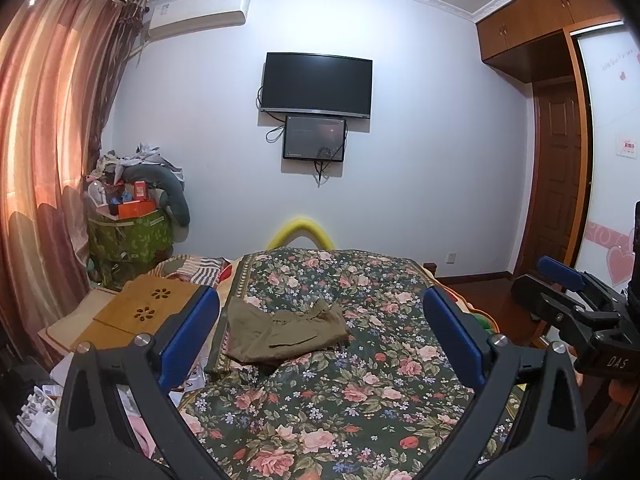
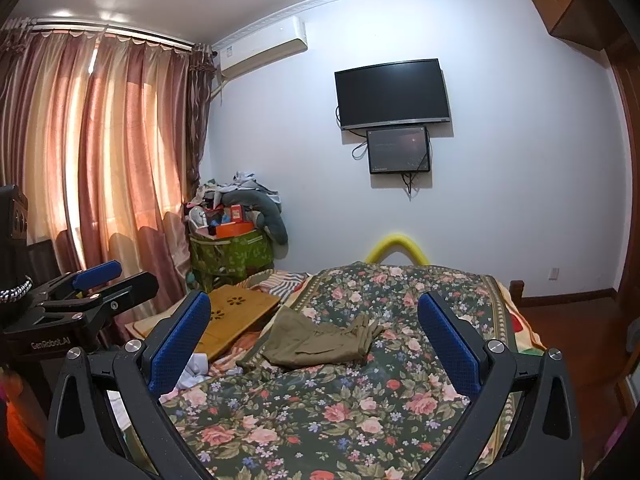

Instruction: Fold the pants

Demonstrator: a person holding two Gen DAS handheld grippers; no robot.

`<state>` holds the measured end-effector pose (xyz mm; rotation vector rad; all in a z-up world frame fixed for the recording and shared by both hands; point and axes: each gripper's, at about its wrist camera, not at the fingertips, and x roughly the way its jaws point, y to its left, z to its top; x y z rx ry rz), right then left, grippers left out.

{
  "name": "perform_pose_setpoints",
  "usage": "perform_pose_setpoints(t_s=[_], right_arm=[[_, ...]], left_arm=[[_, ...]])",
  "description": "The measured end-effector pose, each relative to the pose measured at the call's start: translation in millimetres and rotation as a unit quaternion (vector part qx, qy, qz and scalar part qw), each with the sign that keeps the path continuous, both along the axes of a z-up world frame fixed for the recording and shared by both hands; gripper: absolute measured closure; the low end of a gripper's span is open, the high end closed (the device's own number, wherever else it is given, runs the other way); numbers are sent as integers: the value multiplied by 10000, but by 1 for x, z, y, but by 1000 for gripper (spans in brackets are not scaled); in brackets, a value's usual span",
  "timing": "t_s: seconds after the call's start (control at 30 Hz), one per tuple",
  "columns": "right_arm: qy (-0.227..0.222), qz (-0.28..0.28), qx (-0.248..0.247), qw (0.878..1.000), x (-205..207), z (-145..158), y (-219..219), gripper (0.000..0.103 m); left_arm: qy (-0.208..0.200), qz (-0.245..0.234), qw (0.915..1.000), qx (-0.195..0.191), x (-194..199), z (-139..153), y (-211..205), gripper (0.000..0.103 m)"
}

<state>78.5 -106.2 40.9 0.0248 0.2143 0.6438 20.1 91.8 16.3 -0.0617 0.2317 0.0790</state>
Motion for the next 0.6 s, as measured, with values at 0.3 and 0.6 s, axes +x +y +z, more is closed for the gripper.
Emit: perform_pose_setpoints(t_s=[0.3,0.6], right_arm=[[30,-24,4,10000,1,-1,0,0],[131,-109,-54,9998,10,-8,0,0]], left_arm=[[104,-124,9999,-24,5,-3,0,0],[203,-172,9996,-11,21,-9,3,0]])
